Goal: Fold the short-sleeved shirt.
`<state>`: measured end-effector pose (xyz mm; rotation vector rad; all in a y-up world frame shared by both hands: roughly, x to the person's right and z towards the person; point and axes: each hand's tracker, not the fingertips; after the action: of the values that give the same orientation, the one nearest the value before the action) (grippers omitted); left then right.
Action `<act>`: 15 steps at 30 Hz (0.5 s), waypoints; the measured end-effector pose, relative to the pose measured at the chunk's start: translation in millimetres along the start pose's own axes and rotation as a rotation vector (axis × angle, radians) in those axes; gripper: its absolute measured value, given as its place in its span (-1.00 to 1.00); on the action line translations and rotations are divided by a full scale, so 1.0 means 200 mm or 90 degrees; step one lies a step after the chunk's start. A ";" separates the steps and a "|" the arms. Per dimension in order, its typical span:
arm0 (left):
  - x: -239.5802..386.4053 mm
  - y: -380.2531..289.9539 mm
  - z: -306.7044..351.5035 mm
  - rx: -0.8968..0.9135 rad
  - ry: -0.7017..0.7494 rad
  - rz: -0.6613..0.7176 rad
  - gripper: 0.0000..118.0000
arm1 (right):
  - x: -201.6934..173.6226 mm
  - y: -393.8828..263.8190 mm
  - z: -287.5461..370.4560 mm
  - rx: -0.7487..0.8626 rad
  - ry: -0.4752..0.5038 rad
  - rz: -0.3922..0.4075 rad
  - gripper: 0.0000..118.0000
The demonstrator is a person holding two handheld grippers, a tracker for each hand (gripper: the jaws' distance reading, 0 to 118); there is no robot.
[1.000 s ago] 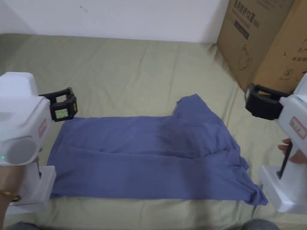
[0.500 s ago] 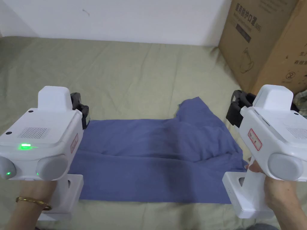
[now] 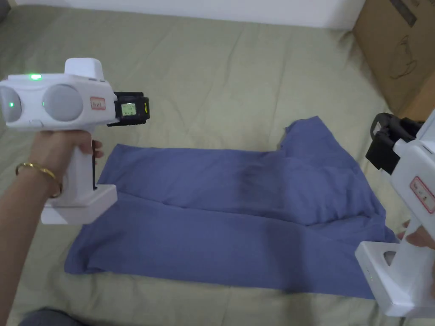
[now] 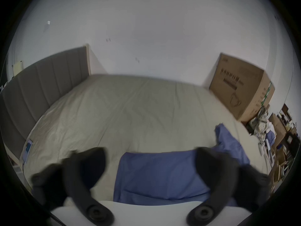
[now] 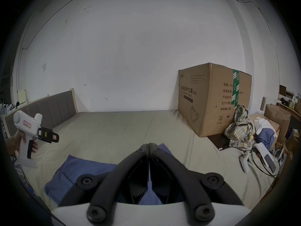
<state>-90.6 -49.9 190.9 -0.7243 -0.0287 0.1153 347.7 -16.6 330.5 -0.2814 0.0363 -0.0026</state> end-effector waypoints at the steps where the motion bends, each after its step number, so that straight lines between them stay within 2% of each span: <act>1: -0.02 0.02 -0.08 -0.028 0.016 0.001 1.00 | 0.00 0.00 -0.03 -0.021 0.034 -0.031 -1.00; 2: -0.05 0.05 -0.16 -0.048 0.010 -0.010 1.00 | -0.03 0.00 -0.04 -0.025 0.032 -0.027 -1.00; 5: -0.12 0.07 -0.42 -0.143 0.065 0.004 1.00 | -0.06 -0.01 -0.13 -0.044 0.040 -0.027 -1.00; 10: -0.19 0.02 -0.77 -0.235 0.137 0.014 0.99 | -0.02 -0.07 -0.29 -0.076 0.042 -0.009 -1.00; 13: -0.22 -0.02 -0.91 -0.263 0.173 0.006 0.69 | 0.01 -0.12 -0.36 -0.110 0.021 0.001 -1.00; 15: -0.23 -0.05 -0.96 -0.290 0.191 0.000 0.36 | 0.03 -0.15 -0.40 -0.119 0.020 -0.001 -1.00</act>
<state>-122.7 -189.3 53.4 -1.1901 0.2385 -0.0030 351.3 -67.3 260.9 -0.4682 0.0675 -0.0057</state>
